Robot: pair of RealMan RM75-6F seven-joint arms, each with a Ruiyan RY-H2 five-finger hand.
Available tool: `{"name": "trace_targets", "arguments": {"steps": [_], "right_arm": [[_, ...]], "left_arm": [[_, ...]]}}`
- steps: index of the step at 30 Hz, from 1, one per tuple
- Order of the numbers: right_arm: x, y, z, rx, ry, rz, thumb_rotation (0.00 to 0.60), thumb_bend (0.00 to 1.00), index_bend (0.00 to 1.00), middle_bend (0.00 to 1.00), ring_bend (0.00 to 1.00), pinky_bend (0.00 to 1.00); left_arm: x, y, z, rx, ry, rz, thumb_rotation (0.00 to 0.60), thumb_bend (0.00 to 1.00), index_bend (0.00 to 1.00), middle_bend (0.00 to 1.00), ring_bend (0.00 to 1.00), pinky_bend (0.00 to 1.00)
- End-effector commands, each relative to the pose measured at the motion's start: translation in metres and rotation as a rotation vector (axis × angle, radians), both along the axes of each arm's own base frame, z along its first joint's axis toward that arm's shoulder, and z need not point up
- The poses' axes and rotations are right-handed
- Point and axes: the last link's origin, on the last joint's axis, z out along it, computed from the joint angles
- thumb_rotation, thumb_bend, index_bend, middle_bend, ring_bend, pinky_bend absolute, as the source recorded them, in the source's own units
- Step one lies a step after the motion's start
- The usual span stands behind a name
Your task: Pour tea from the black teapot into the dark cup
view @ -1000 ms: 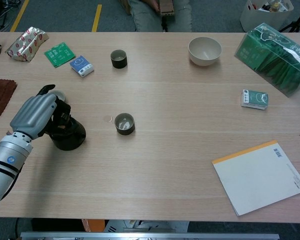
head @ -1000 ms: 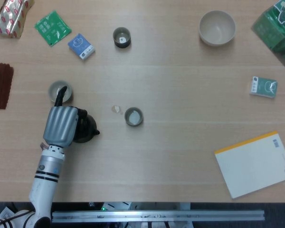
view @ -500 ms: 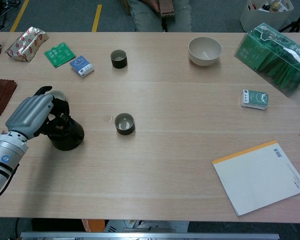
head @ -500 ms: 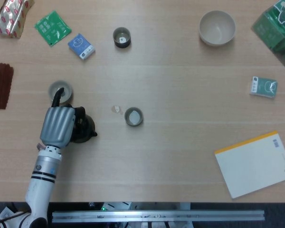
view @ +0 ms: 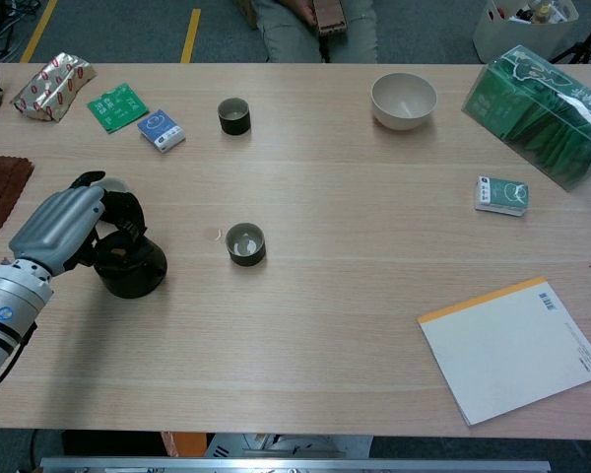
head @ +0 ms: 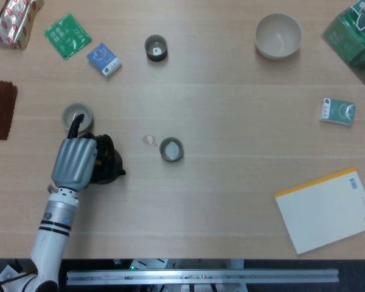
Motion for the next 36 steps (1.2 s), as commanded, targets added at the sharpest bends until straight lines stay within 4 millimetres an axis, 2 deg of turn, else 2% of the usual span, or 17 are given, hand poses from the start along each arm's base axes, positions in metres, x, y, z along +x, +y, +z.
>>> {"name": "trace_targets", "arguments": {"steps": [1, 10, 18, 24, 28, 36], "right_arm": [[0.0, 0.0, 0.0, -0.001, -0.002, 0.001, 0.6, 0.23, 0.1, 0.13, 0.0, 0.05], [0.0, 0.001, 0.003, -0.01, -0.004, -0.001, 0.6, 0.23, 0.1, 0.13, 0.0, 0.05], [-0.003, 0.003, 0.004, -0.014, -0.015, -0.01, 0.6, 0.23, 0.1, 0.13, 0.0, 0.05], [-0.004, 0.006, 0.004, -0.015, -0.024, -0.009, 0.6, 0.23, 0.1, 0.13, 0.0, 0.05], [-0.006, 0.009, 0.002, -0.007, -0.029, -0.002, 0.6, 0.23, 0.1, 0.13, 0.0, 0.05], [-0.014, 0.02, -0.003, -0.016, -0.037, 0.008, 0.6, 0.23, 0.1, 0.13, 0.0, 0.05]], "left_arm": [[0.002, 0.001, 0.002, -0.005, -0.009, -0.001, 0.505, 0.25, 0.46, 0.52, 0.38, 0.0], [0.009, 0.004, 0.007, -0.031, -0.031, -0.019, 0.504, 0.25, 0.36, 0.39, 0.24, 0.0], [0.017, 0.009, 0.02, -0.004, -0.052, -0.068, 0.504, 0.25, 0.34, 0.37, 0.22, 0.0], [0.019, 0.015, 0.039, 0.083, 0.006, -0.146, 0.545, 0.25, 0.35, 0.37, 0.22, 0.0], [0.011, 0.018, 0.059, 0.175, 0.095, -0.187, 0.592, 0.25, 0.35, 0.37, 0.22, 0.0], [-0.022, 0.011, 0.093, 0.261, 0.231, -0.151, 0.6, 0.25, 0.36, 0.37, 0.21, 0.0]]}}
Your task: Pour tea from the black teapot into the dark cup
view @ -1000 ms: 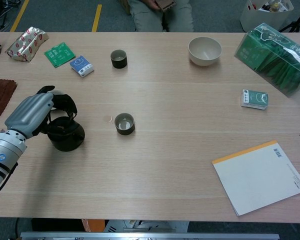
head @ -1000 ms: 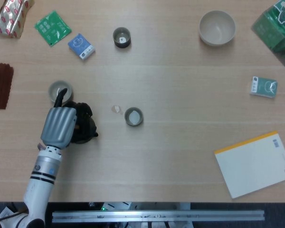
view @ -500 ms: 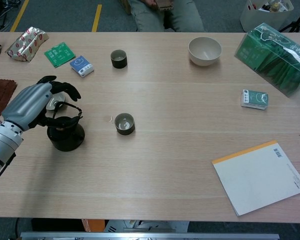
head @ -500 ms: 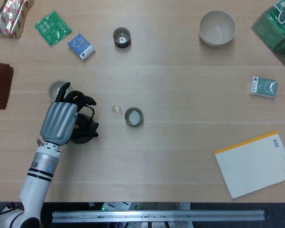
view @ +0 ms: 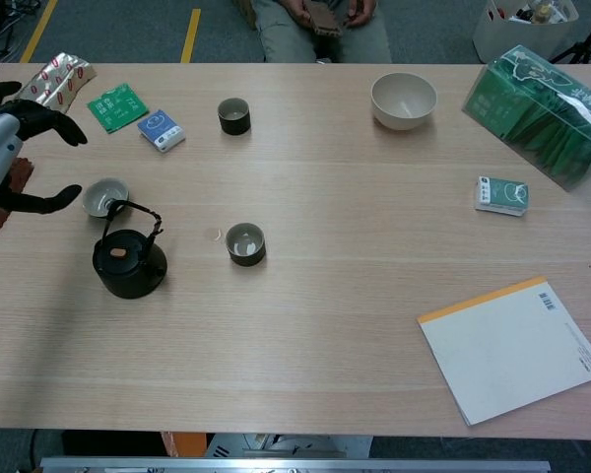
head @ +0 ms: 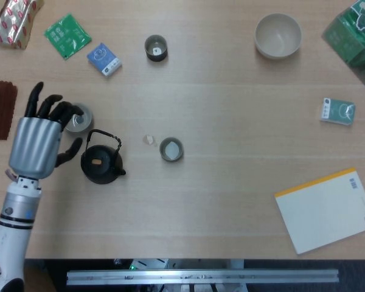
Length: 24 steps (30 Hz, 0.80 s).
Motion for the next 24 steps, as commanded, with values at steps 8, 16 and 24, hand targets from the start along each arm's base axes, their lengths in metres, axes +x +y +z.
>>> {"name": "trace_targets", "arguments": {"steps": [8, 16, 24], "right_arm": [[-0.006, 0.017, 0.003, -0.056, -0.002, 0.025, 0.6, 0.23, 0.1, 0.13, 0.0, 0.05], [-0.013, 0.028, 0.003, -0.076, -0.001, 0.01, 0.6, 0.23, 0.1, 0.13, 0.0, 0.05], [-0.008, 0.035, 0.005, -0.083, 0.011, 0.037, 0.6, 0.23, 0.1, 0.13, 0.0, 0.05]], "left_arm": [[-0.035, -0.025, 0.043, 0.075, 0.077, 0.081, 0.6, 0.25, 0.36, 0.37, 0.21, 0.0], [-0.045, -0.049, 0.059, 0.07, 0.1, 0.126, 0.6, 0.25, 0.37, 0.37, 0.21, 0.0], [-0.05, -0.061, 0.065, 0.086, 0.084, 0.163, 0.6, 0.25, 0.37, 0.37, 0.21, 0.0]]}}
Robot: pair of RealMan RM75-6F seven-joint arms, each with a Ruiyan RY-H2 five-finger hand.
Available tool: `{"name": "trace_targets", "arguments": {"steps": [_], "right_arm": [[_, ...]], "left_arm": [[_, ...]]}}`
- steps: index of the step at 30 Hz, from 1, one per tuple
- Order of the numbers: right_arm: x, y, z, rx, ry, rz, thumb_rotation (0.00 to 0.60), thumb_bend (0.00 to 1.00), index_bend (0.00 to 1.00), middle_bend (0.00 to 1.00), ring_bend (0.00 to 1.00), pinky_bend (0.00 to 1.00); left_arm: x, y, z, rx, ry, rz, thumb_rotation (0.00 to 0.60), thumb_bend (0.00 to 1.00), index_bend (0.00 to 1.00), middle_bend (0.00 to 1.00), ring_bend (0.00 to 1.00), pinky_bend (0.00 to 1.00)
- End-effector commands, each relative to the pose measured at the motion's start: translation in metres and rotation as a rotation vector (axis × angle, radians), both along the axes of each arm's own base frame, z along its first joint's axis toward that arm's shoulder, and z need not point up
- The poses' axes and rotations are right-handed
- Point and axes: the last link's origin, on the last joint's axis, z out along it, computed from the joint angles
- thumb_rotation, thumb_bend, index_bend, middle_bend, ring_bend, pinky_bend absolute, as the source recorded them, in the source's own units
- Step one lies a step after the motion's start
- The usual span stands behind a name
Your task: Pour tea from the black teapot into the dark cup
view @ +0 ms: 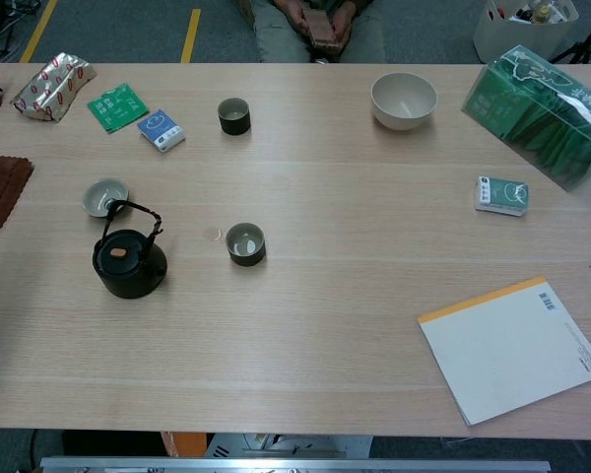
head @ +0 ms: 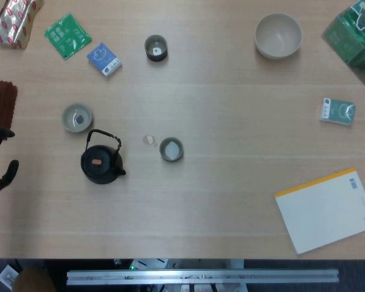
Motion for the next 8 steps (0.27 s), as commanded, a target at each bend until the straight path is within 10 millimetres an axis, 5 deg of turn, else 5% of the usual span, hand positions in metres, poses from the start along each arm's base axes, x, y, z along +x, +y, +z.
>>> {"name": "trace_targets", "arguments": {"steps": [1, 8], "right_arm": [[0.001, 0.0014, 0.0006, -0.006, 0.001, 0.005, 0.6, 0.23, 0.1, 0.13, 0.0, 0.05], [0.0027, 0.002, 0.0016, -0.014, 0.002, 0.016, 0.6, 0.23, 0.1, 0.13, 0.0, 0.05]], "left_arm": [[-0.0009, -0.0033, 0.0016, 0.005, -0.005, 0.008, 0.6, 0.25, 0.37, 0.37, 0.21, 0.0], [-0.0023, -0.0078, 0.0038, 0.016, -0.012, 0.019, 0.6, 0.25, 0.37, 0.37, 0.21, 0.0]]}}
